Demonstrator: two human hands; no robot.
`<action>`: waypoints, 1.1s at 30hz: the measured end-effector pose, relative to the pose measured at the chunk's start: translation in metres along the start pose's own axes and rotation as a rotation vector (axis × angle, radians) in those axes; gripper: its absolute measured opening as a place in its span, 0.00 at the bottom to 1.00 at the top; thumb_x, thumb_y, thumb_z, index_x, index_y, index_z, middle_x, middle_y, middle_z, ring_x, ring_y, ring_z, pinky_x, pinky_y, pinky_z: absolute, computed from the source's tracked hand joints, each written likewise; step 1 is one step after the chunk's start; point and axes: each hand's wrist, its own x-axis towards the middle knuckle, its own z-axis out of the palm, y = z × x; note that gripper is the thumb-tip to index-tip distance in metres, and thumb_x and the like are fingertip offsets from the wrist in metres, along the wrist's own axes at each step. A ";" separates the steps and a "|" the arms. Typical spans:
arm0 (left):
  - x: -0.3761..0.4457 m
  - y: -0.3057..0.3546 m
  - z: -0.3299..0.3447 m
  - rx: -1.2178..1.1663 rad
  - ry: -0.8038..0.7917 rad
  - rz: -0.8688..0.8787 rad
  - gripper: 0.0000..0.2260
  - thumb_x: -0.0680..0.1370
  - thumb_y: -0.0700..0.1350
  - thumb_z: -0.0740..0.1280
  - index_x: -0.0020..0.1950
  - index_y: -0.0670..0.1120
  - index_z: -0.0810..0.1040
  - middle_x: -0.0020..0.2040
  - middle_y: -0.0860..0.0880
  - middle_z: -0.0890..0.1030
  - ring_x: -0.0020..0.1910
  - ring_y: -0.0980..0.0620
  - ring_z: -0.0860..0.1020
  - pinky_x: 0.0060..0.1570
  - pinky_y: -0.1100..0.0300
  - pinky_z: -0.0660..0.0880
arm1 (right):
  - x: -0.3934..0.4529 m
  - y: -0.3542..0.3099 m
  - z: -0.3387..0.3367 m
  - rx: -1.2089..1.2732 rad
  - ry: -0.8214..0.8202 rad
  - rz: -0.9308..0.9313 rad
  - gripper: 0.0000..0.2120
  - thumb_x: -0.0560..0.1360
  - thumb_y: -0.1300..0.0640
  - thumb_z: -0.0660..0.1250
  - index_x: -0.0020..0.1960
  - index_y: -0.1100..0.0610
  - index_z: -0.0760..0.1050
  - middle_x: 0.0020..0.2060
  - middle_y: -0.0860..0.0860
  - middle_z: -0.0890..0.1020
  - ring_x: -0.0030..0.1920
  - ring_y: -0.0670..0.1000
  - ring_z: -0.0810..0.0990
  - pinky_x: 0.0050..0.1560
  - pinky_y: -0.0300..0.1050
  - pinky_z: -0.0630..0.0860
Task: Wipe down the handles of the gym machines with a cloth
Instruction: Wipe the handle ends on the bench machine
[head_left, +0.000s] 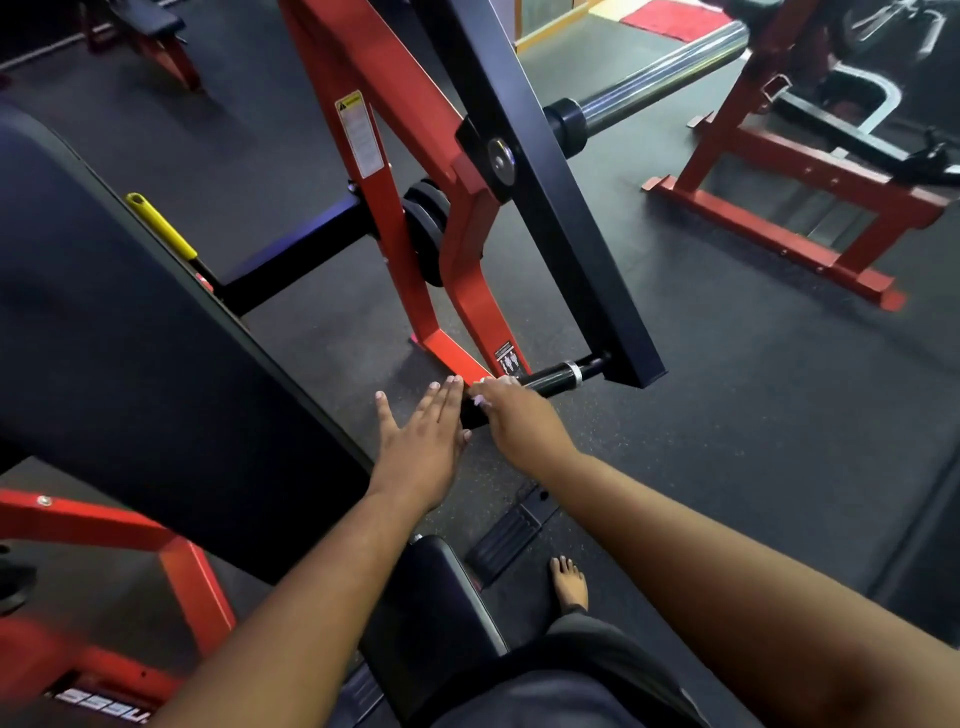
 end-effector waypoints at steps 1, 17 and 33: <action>0.000 -0.001 0.001 -0.001 0.001 0.000 0.30 0.87 0.55 0.50 0.84 0.48 0.40 0.85 0.53 0.51 0.83 0.56 0.48 0.75 0.28 0.38 | -0.006 -0.001 0.003 0.080 0.020 -0.057 0.12 0.82 0.62 0.59 0.61 0.53 0.77 0.52 0.52 0.80 0.54 0.53 0.80 0.53 0.49 0.78; 0.002 -0.003 -0.007 0.045 -0.058 0.030 0.26 0.87 0.57 0.46 0.84 0.54 0.46 0.85 0.55 0.48 0.83 0.55 0.46 0.74 0.26 0.37 | -0.012 0.026 0.032 1.493 0.686 0.783 0.14 0.85 0.63 0.59 0.68 0.57 0.77 0.52 0.49 0.80 0.50 0.48 0.79 0.62 0.47 0.76; 0.003 -0.003 -0.010 -0.011 -0.073 0.015 0.24 0.88 0.55 0.47 0.84 0.55 0.49 0.84 0.56 0.49 0.83 0.57 0.46 0.74 0.27 0.37 | -0.062 -0.002 0.016 1.370 0.490 0.771 0.12 0.85 0.53 0.61 0.53 0.55 0.81 0.33 0.53 0.80 0.35 0.48 0.78 0.48 0.48 0.77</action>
